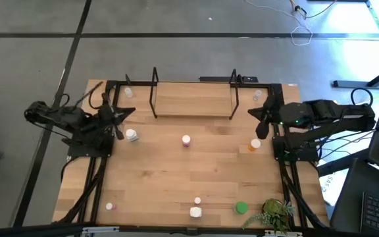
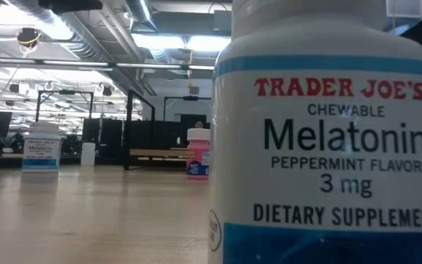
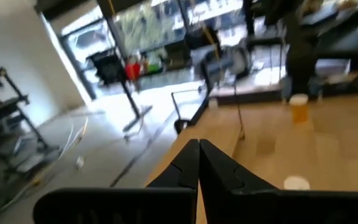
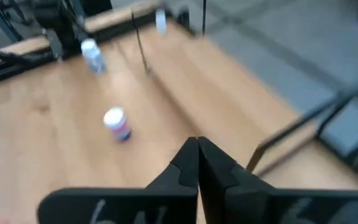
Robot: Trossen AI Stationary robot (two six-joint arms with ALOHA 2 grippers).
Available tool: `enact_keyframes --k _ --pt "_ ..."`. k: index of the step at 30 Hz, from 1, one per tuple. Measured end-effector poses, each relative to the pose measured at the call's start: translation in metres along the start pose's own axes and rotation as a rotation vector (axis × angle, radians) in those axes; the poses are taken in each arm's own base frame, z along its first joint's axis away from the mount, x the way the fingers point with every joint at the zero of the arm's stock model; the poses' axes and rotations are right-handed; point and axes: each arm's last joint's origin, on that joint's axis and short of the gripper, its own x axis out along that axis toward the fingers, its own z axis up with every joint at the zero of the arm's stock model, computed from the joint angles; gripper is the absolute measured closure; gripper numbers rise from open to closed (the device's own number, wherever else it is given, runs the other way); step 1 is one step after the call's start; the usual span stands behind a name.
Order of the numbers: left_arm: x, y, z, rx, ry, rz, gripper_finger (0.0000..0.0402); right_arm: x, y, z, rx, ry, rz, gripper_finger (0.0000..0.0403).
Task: Pick and place medicine bottles onto shelf by color
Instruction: Put the orange pill bottle on the shelf
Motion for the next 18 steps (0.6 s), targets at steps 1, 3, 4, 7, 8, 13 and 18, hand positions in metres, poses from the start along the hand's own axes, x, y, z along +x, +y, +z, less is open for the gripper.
enact_keyframes --k 1,3,4,7,8,13,18 --pt "0.003 -0.002 0.004 0.008 0.027 -0.001 0.0401 -0.002 0.001 0.003 0.038 0.044 0.004 0.0403" --pt "0.007 -0.004 0.012 0.008 0.076 -0.006 0.0401 -0.005 0.002 0.010 0.116 0.126 0.012 0.0403" --pt "0.009 -0.005 0.015 0.008 0.103 -0.009 0.0401 -0.005 0.003 0.012 0.150 0.169 0.011 0.0403" --pt "0.013 -0.008 0.020 -0.011 0.197 -0.024 0.0401 -0.002 0.008 0.015 0.242 0.325 -0.002 0.0403" --pt "0.014 -0.009 0.022 -0.028 0.226 -0.031 0.0401 -0.001 0.009 0.015 0.261 0.378 -0.007 0.0403" --pt "0.013 -0.012 0.022 -0.100 0.366 -0.110 0.0401 0.009 0.018 0.014 0.227 0.589 0.040 0.0401" --pt "0.014 -0.015 0.020 -0.124 0.428 -0.132 0.0401 0.020 0.025 0.013 0.177 0.655 0.076 0.0371"
